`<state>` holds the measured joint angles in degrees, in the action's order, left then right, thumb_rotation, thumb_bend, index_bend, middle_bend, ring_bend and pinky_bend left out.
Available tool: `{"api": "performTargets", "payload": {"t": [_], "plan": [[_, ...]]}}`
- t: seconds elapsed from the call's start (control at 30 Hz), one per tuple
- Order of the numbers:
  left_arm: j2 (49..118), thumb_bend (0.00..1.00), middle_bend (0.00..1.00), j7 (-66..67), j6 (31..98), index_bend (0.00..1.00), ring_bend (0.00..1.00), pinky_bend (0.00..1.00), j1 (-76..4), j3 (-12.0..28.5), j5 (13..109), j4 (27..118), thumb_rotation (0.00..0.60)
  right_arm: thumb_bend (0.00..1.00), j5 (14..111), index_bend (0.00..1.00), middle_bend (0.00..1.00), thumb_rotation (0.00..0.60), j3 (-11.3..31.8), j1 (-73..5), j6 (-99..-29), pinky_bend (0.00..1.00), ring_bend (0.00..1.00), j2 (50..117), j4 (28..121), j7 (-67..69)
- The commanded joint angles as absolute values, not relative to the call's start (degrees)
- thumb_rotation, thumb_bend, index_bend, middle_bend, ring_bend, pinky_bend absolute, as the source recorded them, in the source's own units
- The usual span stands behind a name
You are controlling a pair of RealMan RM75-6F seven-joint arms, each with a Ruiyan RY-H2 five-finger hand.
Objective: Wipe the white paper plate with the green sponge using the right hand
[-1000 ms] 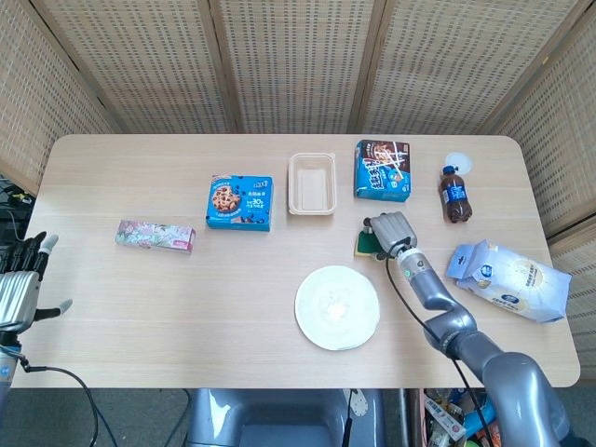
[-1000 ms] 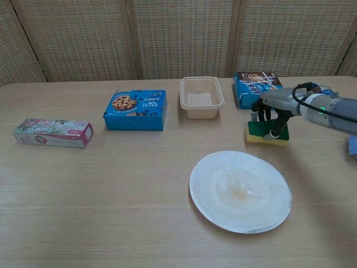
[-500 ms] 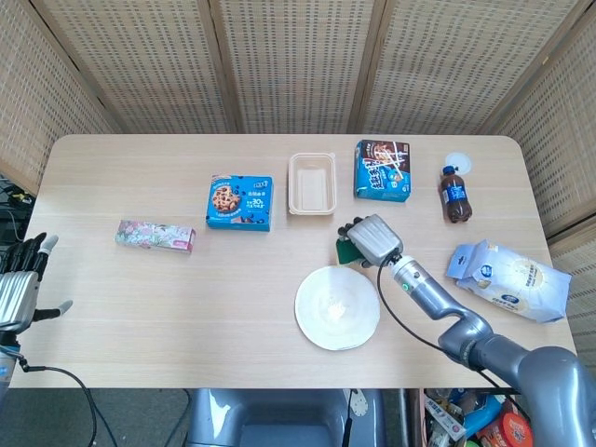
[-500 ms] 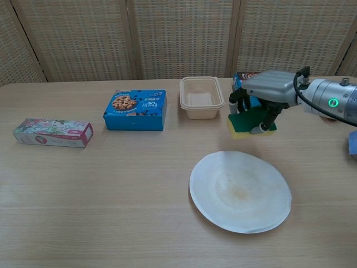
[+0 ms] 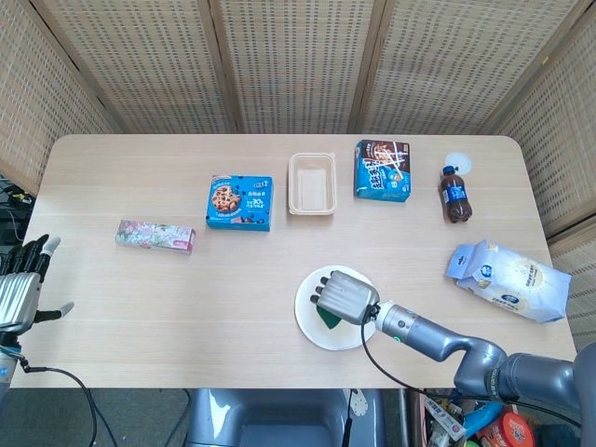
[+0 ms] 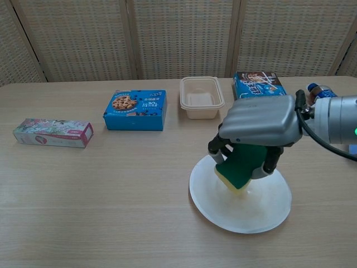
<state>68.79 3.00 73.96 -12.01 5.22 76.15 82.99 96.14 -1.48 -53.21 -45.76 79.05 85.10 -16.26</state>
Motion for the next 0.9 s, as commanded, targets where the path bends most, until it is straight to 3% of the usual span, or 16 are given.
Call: {"api": "performTargets", "payload": {"t": [0.03, 0.27, 0.9], "plan": [[68.85, 0.0, 0.0, 3.21, 73.71, 0.0, 0.0, 0.0, -12.08, 5.24, 75.89, 82.96, 0.6, 0.52, 93.89, 0.52, 0.54, 0.6, -0.5, -54.52, -42.35, 0.59, 0.43, 80.09, 86.84, -21.04], [68.83, 0.0, 0.0, 3.7, 72.56, 0.0, 0.0, 0.0, -12.34, 5.16, 75.0, 82.94, 0.6, 0.56, 91.69, 0.54, 0.57, 0.6, -0.43, -55.43, -38.64, 0.64, 0.45, 83.9, 83.84, -27.15], [68.86, 0.0, 0.0, 3.58, 71.7, 0.0, 0.0, 0.0, -12.64, 5.64, 73.57, 82.39, 0.6, 0.61, 91.87, 0.59, 0.64, 0.6, -0.66, -55.3, -40.31, 0.72, 0.54, 91.01, 75.62, -39.67]]}}
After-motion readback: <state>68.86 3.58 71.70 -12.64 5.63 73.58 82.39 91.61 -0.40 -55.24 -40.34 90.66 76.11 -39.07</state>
